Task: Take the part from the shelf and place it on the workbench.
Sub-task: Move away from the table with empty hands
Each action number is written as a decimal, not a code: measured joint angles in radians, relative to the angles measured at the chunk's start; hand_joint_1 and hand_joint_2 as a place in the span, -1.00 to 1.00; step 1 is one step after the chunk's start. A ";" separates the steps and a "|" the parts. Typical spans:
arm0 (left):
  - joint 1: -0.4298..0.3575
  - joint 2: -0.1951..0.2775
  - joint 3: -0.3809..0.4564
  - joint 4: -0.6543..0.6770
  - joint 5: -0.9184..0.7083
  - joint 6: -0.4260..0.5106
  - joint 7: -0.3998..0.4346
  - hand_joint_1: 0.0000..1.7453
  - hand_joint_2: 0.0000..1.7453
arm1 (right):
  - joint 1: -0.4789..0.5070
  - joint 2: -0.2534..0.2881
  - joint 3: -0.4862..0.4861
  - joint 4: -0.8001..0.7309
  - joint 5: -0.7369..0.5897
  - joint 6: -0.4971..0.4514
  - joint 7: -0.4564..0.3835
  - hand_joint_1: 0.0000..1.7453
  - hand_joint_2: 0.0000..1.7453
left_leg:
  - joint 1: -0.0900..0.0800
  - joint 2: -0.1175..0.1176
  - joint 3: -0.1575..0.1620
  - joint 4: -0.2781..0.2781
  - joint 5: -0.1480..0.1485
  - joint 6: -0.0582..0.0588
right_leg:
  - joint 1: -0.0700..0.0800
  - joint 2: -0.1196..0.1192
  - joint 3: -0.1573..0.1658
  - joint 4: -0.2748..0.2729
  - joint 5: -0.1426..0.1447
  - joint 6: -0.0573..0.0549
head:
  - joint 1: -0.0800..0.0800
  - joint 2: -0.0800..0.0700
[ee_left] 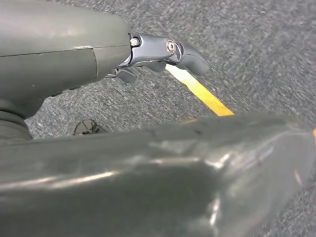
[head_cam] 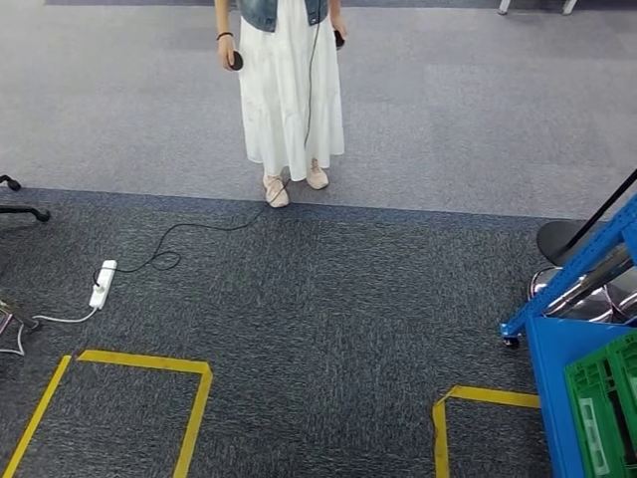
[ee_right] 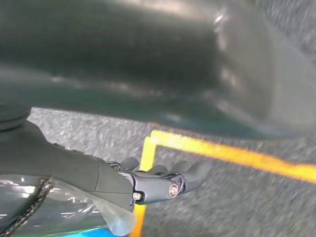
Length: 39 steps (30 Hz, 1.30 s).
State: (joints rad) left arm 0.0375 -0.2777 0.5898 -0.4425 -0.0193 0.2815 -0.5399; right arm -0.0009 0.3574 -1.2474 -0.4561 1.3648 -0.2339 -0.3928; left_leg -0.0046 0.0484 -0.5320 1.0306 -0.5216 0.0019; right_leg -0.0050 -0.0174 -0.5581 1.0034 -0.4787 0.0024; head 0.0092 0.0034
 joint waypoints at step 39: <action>0.006 0.000 0.046 0.009 -0.068 -0.027 -0.003 -1.00 -1.00 | 0.005 0.007 -0.022 -0.013 0.003 0.055 0.064 -1.00 -1.00 | 0.005 -0.060 -0.039 0.082 0.006 0.007 | 0.001 0.058 0.006 -0.006 0.005 -0.012 | -0.009 0.000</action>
State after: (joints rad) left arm 0.0436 -0.2780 0.6358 -0.4336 -0.0868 0.2548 -0.5428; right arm 0.0043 0.3645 -1.2698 -0.4692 1.3681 -0.1791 -0.3284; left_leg 0.0007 -0.0113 -0.5713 1.1126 -0.5156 0.0086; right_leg -0.0036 0.0409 -0.5519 0.9970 -0.4739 -0.0097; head 0.0005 0.0034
